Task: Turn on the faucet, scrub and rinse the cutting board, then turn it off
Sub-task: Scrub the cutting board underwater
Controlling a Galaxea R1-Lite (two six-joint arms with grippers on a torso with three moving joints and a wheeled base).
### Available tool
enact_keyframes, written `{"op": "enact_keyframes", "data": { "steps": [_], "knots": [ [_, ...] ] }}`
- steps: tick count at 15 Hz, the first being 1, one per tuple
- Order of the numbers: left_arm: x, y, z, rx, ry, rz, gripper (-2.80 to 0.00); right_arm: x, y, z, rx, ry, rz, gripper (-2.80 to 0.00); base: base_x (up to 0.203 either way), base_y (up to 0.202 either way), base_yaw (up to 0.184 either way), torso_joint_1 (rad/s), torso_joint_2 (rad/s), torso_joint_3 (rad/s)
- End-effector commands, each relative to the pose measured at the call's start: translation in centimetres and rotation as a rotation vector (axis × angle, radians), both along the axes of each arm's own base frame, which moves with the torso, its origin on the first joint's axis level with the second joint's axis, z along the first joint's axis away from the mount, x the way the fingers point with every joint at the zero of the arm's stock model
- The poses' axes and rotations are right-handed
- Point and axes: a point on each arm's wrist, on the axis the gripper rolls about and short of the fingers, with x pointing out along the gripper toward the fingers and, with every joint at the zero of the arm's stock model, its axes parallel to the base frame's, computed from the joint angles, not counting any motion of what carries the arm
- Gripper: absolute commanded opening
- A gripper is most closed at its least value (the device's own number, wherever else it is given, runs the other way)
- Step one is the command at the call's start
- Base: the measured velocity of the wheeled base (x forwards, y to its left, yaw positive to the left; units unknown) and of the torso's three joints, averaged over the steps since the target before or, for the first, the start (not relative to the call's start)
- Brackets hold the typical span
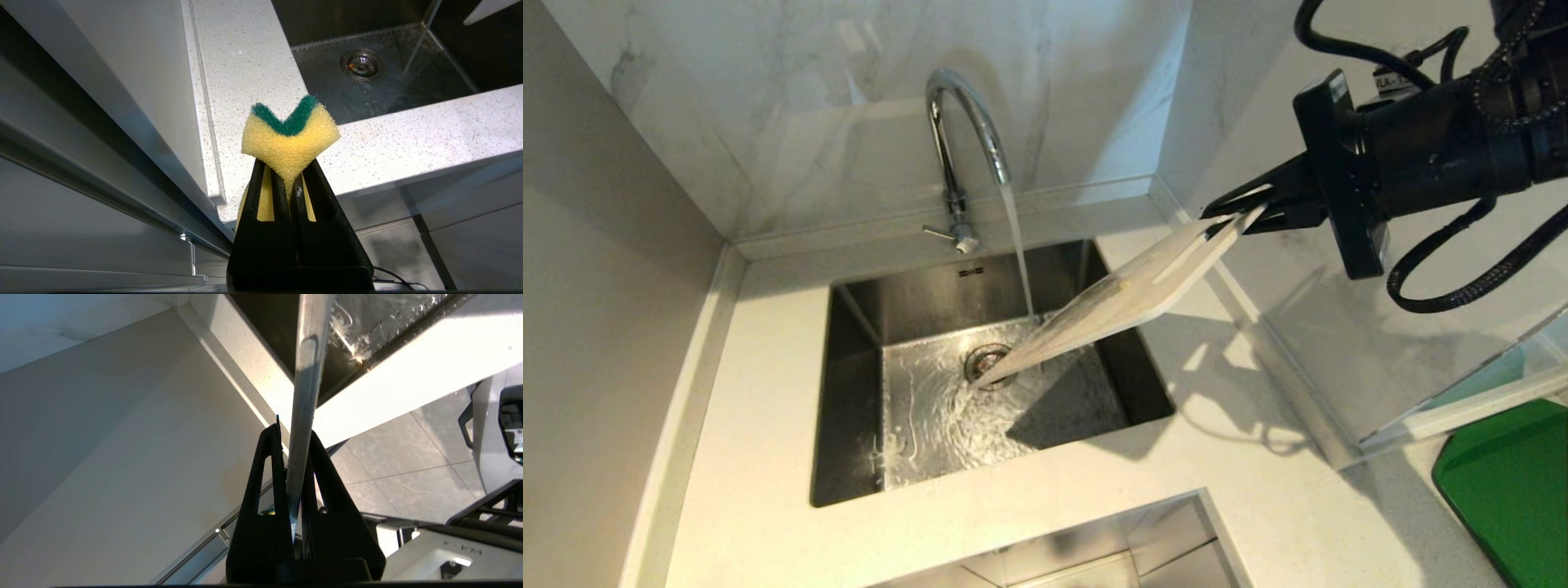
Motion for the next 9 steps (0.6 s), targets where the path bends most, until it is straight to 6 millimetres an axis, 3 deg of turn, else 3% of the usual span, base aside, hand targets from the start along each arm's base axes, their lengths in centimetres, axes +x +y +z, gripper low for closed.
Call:
{"op": "enact_keyframes", "data": {
  "steps": [1,9],
  "knots": [
    [-0.1,0.0,0.1,-0.001,-0.002,-0.002,-2.80,-1.8,-0.5,-0.1,0.007,0.015,0.000,-2.80,0.000,0.000,0.000,0.000,0.00,0.000],
    [-0.3,0.0,0.1,0.006,0.066,-0.013,-2.80,-4.6,-1.3,-0.2,0.002,0.017,0.009,-2.80,0.000,0.000,0.000,0.000,0.00,0.000]
  ]
}}
